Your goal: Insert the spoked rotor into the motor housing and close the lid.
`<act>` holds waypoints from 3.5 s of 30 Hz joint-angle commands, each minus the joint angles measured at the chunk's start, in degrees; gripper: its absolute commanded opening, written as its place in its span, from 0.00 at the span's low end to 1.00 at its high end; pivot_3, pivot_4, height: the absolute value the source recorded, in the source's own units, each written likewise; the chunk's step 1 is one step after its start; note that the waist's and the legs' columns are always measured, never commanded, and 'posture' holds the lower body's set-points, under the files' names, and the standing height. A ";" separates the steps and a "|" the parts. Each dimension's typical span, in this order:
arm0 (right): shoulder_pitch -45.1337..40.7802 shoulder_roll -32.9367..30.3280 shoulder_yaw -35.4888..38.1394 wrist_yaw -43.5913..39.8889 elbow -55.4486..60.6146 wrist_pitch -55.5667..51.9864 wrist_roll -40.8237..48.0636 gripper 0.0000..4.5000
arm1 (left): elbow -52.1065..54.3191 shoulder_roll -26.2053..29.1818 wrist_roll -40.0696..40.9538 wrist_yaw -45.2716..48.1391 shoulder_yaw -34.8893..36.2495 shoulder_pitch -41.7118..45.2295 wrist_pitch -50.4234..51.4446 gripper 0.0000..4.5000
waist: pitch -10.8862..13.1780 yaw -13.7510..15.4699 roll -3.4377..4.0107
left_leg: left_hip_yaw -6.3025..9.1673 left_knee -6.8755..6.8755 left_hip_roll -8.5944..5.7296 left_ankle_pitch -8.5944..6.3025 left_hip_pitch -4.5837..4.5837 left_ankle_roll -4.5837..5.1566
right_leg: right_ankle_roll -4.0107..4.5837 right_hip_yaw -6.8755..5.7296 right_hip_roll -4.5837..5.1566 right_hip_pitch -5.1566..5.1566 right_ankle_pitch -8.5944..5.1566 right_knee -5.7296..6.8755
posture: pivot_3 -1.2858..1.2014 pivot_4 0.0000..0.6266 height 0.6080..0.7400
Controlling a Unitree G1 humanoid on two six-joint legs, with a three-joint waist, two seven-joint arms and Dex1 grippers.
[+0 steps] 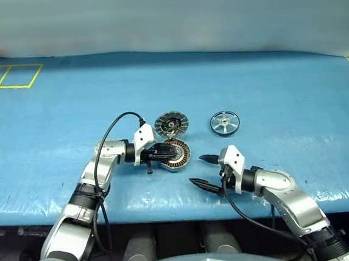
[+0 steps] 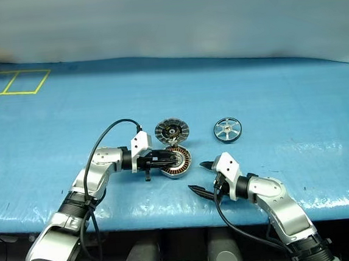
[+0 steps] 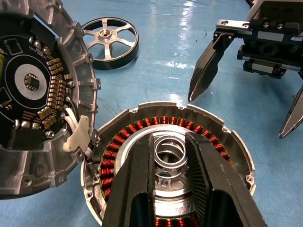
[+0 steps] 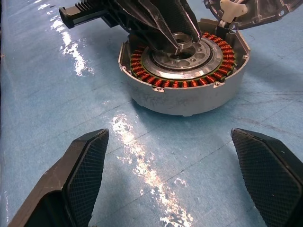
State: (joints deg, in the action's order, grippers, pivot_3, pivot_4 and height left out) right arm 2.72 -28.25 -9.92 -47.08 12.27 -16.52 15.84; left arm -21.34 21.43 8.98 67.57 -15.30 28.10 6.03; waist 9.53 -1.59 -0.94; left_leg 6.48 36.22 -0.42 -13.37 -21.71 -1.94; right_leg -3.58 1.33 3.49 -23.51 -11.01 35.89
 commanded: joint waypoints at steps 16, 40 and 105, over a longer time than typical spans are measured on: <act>-0.51 0.27 -0.03 1.15 1.73 1.54 -1.09 0.97 | -0.48 -1.69 -0.10 -2.09 0.75 1.02 -2.41 0.43 | 0.00 0.02 0.00 | 0.00 0.04 -0.01 0.00 0.00 0.00 | -0.03 0.01 0.00 0.02 0.02 0.01 | 0.52 0.24 1.00; -2.95 0.99 0.04 0.97 0.89 1.48 -1.19 0.97 | 11.30 1.44 5.40 -4.45 4.91 -4.90 4.07 0.00 | 0.00 0.12 0.01 | 0.01 0.16 -0.02 0.00 0.01 0.00 | -0.01 0.02 0.00 0.06 0.01 0.05 | 0.52 0.24 1.00; -1.41 1.33 -0.47 3.57 1.37 2.20 -2.68 0.97 | 4.97 3.11 -5.50 -3.67 -5.26 -3.41 4.93 0.00 | -0.06 -0.48 0.06 | 0.02 0.55 -0.02 -0.04 0.00 0.07 | -0.07 0.04 -0.01 0.19 0.05 0.14 | 0.52 0.24 1.00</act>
State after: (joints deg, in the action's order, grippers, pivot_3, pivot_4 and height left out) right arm 1.33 -27.04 -10.67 -43.67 12.15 -15.44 13.22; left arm -14.91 23.09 6.14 64.42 -19.08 26.41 9.52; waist 9.47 -2.07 -0.88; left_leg 6.50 36.77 -0.44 -13.41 -21.71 -1.87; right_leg -3.65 1.38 3.48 -23.32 -10.95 36.03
